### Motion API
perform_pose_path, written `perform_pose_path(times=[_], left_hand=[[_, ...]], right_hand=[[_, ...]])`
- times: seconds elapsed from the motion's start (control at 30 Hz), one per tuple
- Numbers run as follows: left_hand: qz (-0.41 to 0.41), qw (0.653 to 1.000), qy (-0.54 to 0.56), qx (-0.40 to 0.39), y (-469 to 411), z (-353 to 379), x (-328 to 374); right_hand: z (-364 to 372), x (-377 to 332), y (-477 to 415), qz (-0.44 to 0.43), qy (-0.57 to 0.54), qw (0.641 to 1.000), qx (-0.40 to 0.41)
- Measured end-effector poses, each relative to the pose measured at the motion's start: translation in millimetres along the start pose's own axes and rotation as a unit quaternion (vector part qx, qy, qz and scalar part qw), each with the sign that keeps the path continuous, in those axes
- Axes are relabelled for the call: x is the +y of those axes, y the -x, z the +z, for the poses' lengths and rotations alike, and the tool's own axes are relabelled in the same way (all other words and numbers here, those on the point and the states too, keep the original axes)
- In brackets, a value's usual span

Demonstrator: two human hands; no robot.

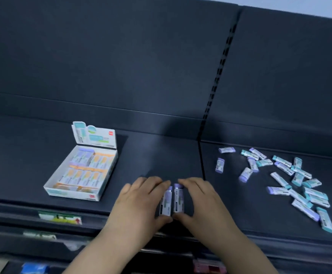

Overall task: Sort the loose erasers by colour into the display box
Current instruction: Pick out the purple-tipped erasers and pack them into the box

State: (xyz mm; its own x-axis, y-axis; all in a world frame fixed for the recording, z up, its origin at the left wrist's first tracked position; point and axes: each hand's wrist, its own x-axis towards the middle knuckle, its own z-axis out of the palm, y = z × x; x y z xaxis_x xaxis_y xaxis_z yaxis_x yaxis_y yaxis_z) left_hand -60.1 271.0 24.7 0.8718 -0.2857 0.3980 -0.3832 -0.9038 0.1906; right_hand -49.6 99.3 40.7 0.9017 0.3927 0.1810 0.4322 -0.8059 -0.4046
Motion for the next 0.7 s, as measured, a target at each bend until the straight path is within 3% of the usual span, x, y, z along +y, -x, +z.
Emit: perform_pose_path(times=[0.37,0.7], left_hand=[[0.035,0.998,-0.023,-0.049,10.2,-40.9,-160.2],[0.0,0.992,-0.04,-0.122,-5.7,-58.6,-219.4]], right_hand=[[64.7,-114.3,-80.1,0.056,-0.014,0.998,0.017],[84.0,-145.1,-119.4,0.077,0.013,0.997,0.012]])
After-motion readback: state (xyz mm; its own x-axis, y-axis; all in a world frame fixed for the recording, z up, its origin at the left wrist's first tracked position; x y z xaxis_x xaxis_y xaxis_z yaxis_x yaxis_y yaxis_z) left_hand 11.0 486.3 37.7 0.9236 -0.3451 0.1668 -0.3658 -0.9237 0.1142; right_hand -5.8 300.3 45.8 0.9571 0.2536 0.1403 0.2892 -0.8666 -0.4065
